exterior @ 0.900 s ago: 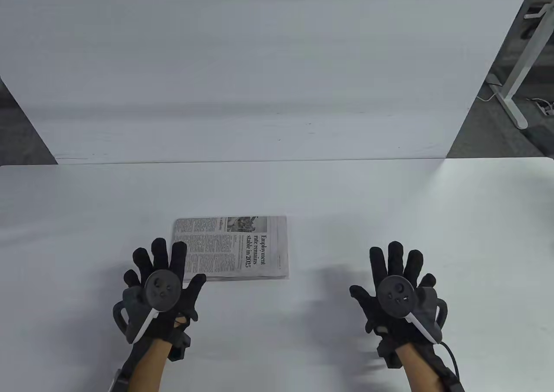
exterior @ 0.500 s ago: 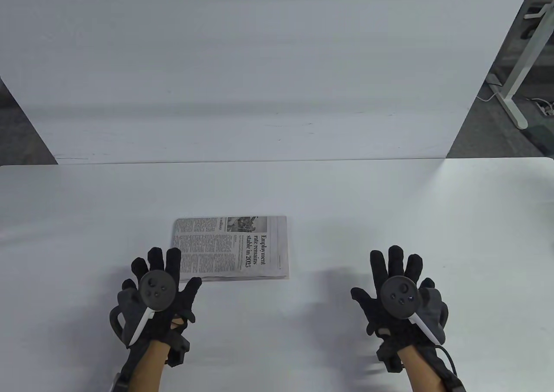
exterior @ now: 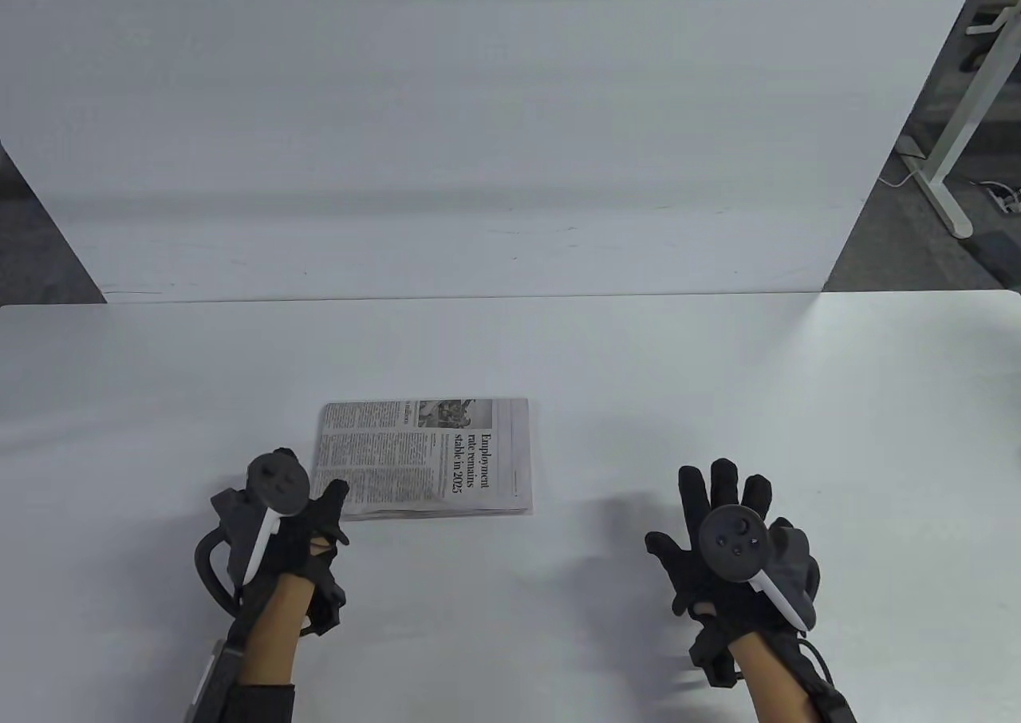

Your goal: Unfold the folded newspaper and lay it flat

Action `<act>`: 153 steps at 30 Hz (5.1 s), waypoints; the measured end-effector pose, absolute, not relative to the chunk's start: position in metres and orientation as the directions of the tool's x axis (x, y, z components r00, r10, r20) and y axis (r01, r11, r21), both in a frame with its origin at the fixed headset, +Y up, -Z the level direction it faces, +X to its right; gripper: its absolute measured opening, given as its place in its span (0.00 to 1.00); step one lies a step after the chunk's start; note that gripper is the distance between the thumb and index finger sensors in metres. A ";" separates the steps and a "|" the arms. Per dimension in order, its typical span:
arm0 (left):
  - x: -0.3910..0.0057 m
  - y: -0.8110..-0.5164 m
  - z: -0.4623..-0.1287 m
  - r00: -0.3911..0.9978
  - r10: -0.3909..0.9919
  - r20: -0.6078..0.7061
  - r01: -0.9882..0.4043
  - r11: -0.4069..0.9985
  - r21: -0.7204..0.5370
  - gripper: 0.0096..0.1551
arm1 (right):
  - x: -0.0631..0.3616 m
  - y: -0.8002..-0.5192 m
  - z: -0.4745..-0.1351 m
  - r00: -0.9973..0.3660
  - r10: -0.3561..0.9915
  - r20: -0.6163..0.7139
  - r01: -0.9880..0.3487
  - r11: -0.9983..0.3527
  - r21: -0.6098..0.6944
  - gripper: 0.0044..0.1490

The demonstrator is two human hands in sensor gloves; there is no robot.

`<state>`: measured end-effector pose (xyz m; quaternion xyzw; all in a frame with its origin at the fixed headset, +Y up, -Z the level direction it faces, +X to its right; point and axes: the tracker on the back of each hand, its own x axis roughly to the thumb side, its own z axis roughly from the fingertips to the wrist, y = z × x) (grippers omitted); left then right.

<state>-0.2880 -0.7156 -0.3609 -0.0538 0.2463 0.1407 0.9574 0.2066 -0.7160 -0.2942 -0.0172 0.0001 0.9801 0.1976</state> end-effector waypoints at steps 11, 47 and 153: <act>-0.278 -0.752 -0.426 0.788 -0.037 -0.614 -0.206 0.925 -0.320 0.56 | 0.212 -0.715 -0.298 -0.905 0.423 -0.044 -0.423 -0.906 0.002 0.57; -0.303 -0.690 -0.303 0.571 0.811 0.122 -0.685 0.390 0.616 0.18 | 0.224 -0.724 -0.301 -0.852 0.516 -0.084 -0.517 -0.856 -0.016 0.55; -0.229 -0.708 -0.318 0.280 0.953 0.120 -0.960 0.274 0.061 0.23 | 0.222 -0.693 -0.278 -0.150 0.977 0.150 -0.984 -0.133 -0.117 0.27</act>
